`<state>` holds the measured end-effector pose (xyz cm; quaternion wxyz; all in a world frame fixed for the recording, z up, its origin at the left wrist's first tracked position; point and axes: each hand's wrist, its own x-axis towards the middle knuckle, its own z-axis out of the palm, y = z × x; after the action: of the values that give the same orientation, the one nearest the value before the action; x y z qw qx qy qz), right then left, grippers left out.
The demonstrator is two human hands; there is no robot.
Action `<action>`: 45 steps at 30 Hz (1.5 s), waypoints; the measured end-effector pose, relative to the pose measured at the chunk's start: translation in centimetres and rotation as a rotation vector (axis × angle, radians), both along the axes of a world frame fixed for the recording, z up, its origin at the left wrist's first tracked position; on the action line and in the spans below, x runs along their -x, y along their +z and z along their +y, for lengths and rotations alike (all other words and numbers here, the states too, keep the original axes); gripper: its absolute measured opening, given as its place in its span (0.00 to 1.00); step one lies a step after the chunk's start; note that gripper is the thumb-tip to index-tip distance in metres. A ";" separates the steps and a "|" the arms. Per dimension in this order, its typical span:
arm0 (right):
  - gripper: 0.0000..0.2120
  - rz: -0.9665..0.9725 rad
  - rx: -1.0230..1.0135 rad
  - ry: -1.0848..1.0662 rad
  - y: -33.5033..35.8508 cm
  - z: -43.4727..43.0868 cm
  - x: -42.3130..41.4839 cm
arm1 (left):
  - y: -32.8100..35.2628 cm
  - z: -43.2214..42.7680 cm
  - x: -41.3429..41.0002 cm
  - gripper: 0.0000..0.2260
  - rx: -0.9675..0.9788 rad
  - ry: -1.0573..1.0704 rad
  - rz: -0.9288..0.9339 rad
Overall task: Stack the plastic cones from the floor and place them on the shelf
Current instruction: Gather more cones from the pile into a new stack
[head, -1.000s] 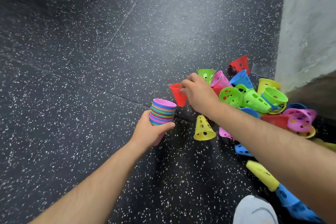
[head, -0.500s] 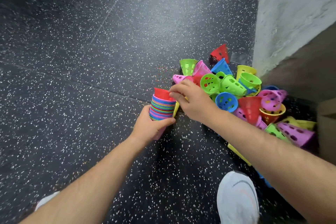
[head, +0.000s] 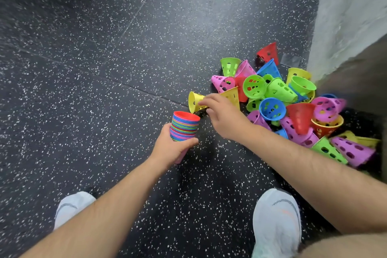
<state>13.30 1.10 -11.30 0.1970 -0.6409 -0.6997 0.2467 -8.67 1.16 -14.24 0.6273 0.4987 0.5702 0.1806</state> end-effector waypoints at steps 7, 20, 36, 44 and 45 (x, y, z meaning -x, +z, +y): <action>0.35 -0.454 0.021 0.211 -1.0 3.6 -0.5 | -0.1 1.3 0.0 0.33 0.013 -0.014 -0.018; 0.03 -0.070 -0.266 -0.130 -0.4 4.0 -1.1 | 0.2 2.2 -0.7 0.25 0.049 -0.022 -0.024; 0.09 0.209 -0.010 -0.318 3.0 -4.7 -2.4 | 2.5 0.5 -7.3 0.25 -0.022 -0.190 -0.055; 0.18 0.162 0.076 -0.365 1.6 -10.6 -2.0 | 2.1 -2.1 -7.9 0.25 -0.045 -0.286 -0.028; 0.18 0.132 0.053 -0.372 1.4 -11.1 -2.3 | 2.1 -2.4 -8.2 0.25 -0.048 -0.294 -0.021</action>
<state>15.62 -10.02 -9.89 0.2675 -0.7464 -0.5482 0.2660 -0.49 -1.22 -12.10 0.6407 0.5899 0.4799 0.1055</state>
